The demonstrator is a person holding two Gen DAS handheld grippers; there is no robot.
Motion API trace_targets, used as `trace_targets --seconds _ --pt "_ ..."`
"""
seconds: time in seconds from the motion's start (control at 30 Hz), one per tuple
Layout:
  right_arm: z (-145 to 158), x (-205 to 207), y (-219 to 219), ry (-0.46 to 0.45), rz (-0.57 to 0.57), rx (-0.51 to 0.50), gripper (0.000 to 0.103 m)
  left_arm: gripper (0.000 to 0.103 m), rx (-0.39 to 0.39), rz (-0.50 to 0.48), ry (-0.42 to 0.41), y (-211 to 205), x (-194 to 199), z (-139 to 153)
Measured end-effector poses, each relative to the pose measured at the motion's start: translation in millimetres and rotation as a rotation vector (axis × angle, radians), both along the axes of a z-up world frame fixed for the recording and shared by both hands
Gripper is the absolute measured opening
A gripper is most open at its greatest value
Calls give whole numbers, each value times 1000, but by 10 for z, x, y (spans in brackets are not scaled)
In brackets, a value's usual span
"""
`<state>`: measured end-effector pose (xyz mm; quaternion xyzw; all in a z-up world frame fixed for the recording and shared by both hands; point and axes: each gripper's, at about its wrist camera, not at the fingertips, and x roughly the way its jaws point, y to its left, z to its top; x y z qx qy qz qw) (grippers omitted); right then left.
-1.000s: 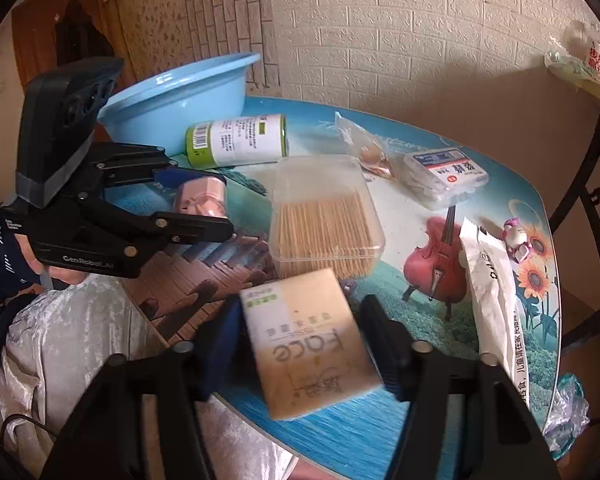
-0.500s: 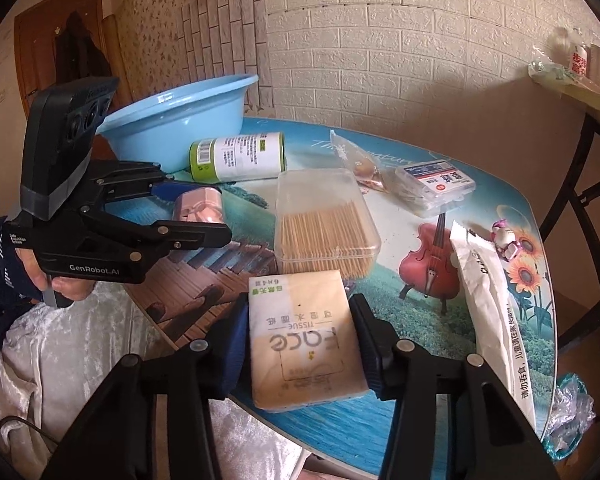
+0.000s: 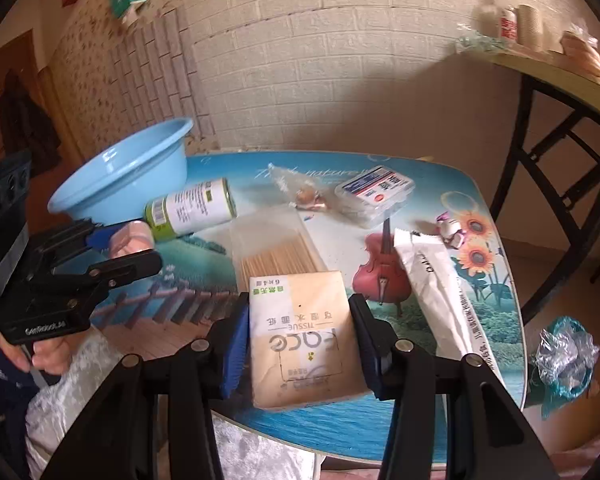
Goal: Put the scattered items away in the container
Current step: 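Close the left gripper on the pink box while the right gripper grasps the tissue pack, then carry the pink box and tissue pack with both grippers over the blue basin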
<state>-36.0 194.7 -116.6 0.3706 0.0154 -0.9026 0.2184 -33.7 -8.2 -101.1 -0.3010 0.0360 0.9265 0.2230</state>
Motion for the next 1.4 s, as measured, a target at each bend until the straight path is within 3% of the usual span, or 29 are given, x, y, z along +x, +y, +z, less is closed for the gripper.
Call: trace_targets --seconds 0.2,0.6,1.0,1.4 --pt "353 105 -44 42 -114 -25 49 47 -5 103 71 -8 164 311" --pt "947 220 -420 98 -134 -42 49 47 12 245 147 -293 350 1024" --pt "1500 141 -754 106 -108 -74 49 47 40 429 61 -984 299 1379" --pt "1584 31 -906 77 -99 -71 49 47 7 479 47 -1226 239 1516"
